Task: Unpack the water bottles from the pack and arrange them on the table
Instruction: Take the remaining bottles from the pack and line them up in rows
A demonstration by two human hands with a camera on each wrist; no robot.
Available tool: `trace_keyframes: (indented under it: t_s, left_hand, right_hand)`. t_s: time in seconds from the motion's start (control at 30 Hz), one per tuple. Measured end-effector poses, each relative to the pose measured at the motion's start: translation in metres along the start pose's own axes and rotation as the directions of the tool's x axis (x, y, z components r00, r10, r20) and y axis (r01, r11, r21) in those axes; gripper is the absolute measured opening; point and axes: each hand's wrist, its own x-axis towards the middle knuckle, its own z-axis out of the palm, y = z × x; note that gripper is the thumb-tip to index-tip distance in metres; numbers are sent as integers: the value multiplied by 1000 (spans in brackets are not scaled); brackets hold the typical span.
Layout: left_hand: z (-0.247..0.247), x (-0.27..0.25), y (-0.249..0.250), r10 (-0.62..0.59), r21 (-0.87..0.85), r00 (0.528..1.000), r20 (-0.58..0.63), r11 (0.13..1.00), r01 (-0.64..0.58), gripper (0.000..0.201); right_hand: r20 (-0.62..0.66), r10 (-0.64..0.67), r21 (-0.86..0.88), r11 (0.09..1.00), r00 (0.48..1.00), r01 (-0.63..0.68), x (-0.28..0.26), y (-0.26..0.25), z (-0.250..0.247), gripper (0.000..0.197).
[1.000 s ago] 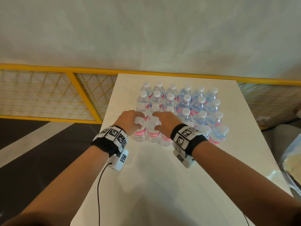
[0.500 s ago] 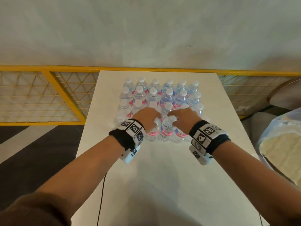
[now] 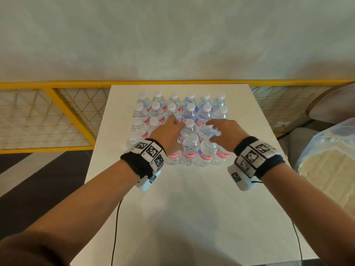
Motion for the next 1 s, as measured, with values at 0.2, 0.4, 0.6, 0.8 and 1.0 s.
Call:
trace_keyframes:
  t_s: [0.2,0.4,0.6,0.8,1.0]
  left_hand:
    - [2,15,61,205,13,978,-19,979,-205,55]
    - [22,37,85,197,79,971,138,975,-209,41]
    - [18,45,87,191,91,978,85,976,-198,39]
    - [18,47,90,175,77,981,90,980,-182,39]
    - [22,45,92,163,83,985,61,982,-168,39]
  right_hand:
    - [56,146,-64,988,988,-143,-11,45,-14,55]
    - [22,130,30,991,991,-131,-10,62,1,49]
    - [10,27,-108,994,1000,-26,-6,62,-4,37]
    - [-2,26,-126,992,1000,-26,-4,64,-1,35]
    - [13,8,-120,993,1000,-7,-4,65,-2,35]
